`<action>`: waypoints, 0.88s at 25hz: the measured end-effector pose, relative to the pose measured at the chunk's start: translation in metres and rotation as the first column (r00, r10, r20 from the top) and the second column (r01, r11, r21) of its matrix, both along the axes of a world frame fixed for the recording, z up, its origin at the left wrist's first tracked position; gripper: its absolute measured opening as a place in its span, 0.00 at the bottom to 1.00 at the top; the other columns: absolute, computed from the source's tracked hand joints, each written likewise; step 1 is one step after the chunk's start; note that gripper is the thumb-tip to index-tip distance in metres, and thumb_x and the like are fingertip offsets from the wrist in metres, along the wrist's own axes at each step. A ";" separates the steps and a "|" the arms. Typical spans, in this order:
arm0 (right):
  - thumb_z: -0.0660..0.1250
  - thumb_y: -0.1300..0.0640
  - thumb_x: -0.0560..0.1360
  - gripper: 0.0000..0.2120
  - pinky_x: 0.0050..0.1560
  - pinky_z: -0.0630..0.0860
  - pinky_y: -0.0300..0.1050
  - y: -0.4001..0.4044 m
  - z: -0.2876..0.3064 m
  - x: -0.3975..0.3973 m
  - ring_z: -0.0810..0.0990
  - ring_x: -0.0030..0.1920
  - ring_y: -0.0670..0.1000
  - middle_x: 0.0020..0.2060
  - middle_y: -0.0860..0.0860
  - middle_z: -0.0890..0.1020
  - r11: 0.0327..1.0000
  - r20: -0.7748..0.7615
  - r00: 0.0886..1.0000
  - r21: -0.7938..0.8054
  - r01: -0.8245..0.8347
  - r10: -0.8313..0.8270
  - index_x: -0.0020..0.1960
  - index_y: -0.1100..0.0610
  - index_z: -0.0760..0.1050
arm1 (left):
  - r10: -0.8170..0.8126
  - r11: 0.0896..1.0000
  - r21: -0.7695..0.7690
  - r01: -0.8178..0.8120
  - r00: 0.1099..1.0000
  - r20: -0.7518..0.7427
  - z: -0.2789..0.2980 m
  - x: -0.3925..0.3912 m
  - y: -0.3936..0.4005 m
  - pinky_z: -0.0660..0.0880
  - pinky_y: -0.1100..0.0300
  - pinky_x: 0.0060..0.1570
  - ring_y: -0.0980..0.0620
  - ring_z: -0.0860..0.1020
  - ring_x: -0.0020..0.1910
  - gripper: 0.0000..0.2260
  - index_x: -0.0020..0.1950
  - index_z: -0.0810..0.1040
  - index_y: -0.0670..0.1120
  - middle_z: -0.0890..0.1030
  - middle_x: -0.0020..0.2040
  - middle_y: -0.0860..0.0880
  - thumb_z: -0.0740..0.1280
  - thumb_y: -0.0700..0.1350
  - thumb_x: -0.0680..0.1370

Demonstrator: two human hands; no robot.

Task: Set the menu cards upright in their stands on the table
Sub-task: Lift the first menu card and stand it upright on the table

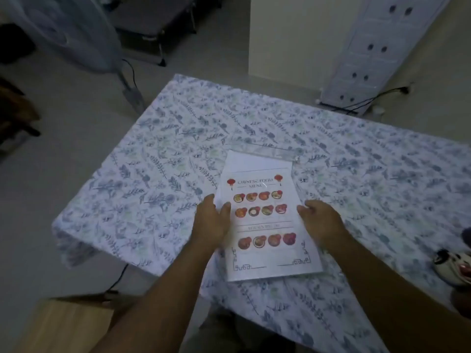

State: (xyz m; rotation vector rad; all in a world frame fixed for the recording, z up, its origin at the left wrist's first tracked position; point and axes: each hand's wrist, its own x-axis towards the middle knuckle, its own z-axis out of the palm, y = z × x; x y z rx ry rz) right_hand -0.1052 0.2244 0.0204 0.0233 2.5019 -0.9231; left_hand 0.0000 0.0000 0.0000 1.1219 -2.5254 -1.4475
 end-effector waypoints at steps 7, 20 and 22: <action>0.65 0.55 0.82 0.13 0.45 0.80 0.47 -0.007 -0.038 -0.003 0.85 0.44 0.54 0.46 0.54 0.87 0.943 0.120 0.939 -0.051 0.329 -0.321 0.59 0.60 0.84 | 0.109 0.898 0.418 -0.135 0.990 0.084 -0.043 -0.003 -0.035 0.82 0.63 0.37 0.52 0.87 0.42 0.06 0.55 0.84 0.46 0.88 0.41 0.51 0.69 0.42 0.81; 0.71 0.52 0.79 0.07 0.38 0.80 0.43 0.135 0.042 0.016 0.86 0.35 0.43 0.35 0.39 0.87 0.853 -0.137 0.862 -0.283 0.439 -0.489 0.42 0.46 0.82 | -0.172 0.872 0.420 0.251 0.961 -0.217 0.044 -0.050 0.064 0.85 0.55 0.42 0.50 0.88 0.44 0.06 0.50 0.84 0.46 0.89 0.45 0.50 0.68 0.45 0.82; 0.72 0.54 0.78 0.08 0.35 0.78 0.35 0.164 0.049 0.011 0.84 0.34 0.36 0.33 0.42 0.86 0.817 -0.242 0.799 -0.355 0.455 -0.550 0.41 0.45 0.81 | -0.219 0.877 0.360 0.318 0.931 -0.292 0.056 -0.070 0.093 0.85 0.53 0.46 0.51 0.87 0.46 0.06 0.50 0.85 0.45 0.89 0.46 0.51 0.69 0.44 0.81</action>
